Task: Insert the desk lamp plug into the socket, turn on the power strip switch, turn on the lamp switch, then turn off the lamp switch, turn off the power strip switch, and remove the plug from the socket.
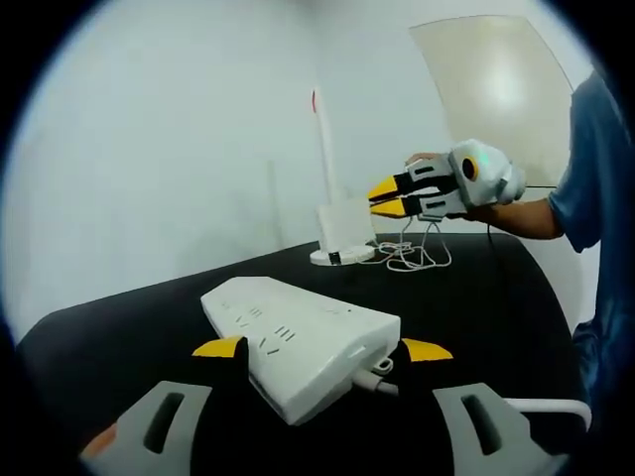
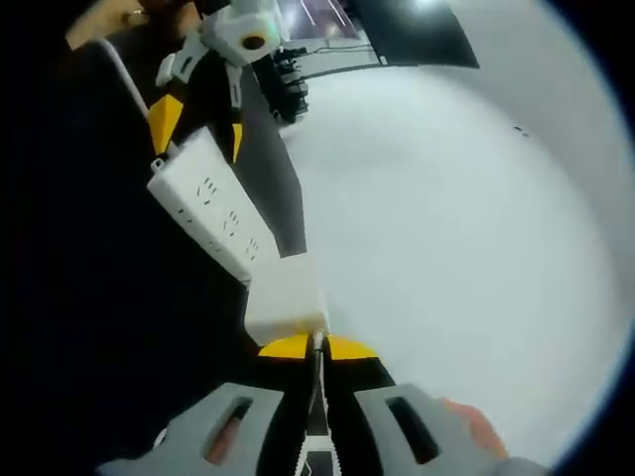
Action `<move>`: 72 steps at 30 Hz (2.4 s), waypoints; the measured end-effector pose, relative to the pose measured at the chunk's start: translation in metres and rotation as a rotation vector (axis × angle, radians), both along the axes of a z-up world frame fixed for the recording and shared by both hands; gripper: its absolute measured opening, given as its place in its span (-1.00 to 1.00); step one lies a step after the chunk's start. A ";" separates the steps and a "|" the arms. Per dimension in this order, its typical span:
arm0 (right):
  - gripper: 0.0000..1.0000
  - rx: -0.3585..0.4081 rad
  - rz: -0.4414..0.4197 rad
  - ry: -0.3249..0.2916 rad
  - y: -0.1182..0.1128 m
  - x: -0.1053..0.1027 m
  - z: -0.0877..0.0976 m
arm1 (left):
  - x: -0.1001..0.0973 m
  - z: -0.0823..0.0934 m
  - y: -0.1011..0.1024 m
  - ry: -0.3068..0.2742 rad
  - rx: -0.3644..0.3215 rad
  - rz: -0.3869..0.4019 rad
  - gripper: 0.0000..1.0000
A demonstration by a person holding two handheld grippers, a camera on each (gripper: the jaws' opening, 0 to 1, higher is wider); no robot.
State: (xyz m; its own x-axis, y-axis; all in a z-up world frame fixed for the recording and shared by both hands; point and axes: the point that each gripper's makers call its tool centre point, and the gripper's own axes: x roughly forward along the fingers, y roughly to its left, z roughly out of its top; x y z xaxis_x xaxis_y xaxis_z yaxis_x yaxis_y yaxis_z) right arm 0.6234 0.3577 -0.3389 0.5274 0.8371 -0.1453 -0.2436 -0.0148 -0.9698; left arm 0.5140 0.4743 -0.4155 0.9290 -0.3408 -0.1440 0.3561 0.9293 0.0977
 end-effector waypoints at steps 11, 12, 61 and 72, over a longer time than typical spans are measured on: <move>-0.88 -0.056 0.055 -0.039 0.008 -0.018 -0.024 | 0.001 0.000 0.001 0.000 0.000 0.001 0.15; -0.88 -0.058 0.058 -0.041 0.008 -0.019 -0.025 | 0.001 -0.001 0.002 0.000 -0.001 0.001 0.15; -0.77 -0.192 0.075 -0.007 -0.031 -0.012 -0.072 | 0.000 0.000 0.003 -0.002 0.003 0.004 0.15; -0.73 -0.220 0.058 0.271 -0.030 -0.003 -0.077 | 0.000 0.000 0.002 -0.002 0.004 0.005 0.15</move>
State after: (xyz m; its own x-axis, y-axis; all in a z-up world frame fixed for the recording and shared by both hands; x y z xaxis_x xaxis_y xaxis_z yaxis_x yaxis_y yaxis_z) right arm 0.6201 0.3279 -0.4154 0.3977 0.7974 -0.4538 -0.4845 -0.2375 -0.8419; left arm 0.5142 0.4760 -0.4156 0.9309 -0.3359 -0.1434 0.3515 0.9306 0.1020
